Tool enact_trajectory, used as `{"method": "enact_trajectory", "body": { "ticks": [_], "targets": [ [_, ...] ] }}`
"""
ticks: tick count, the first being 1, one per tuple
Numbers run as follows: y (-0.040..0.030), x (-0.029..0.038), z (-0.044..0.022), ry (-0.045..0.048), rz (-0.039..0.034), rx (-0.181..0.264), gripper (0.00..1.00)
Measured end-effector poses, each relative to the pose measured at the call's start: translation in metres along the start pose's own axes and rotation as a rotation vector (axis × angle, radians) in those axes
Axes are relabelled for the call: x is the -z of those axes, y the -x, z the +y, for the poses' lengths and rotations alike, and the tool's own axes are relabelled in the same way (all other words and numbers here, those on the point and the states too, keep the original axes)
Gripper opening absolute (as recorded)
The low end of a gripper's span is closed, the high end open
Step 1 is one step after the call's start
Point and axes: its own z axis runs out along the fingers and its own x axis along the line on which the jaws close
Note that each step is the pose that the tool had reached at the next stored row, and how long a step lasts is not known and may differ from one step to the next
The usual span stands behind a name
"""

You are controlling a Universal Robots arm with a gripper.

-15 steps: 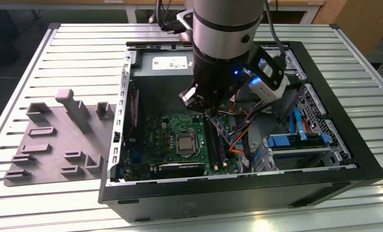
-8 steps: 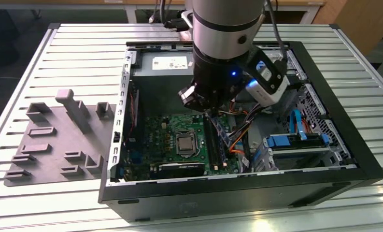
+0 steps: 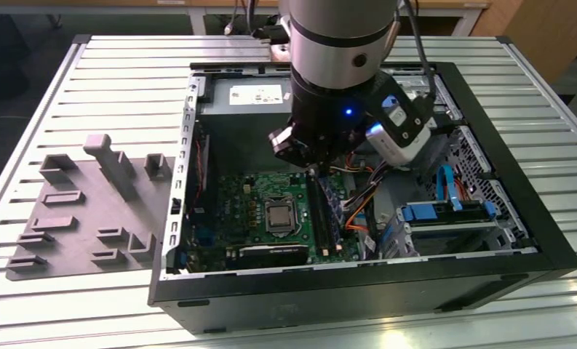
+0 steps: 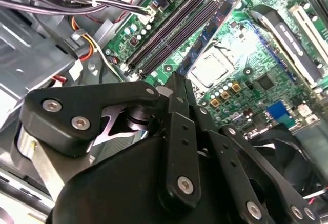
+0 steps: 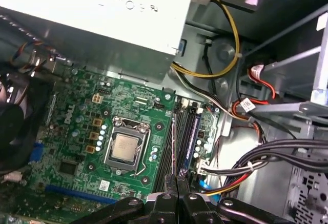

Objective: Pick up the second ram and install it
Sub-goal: 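Insert the second ram into the second slot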

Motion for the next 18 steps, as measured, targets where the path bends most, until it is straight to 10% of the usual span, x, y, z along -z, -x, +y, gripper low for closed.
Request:
{"method": "enact_trajectory", "body": {
  "ticks": [18],
  "targets": [
    [0.0000, 0.0000, 0.0000, -0.0129, -0.0095, -0.142, 0.12]
  ]
}}
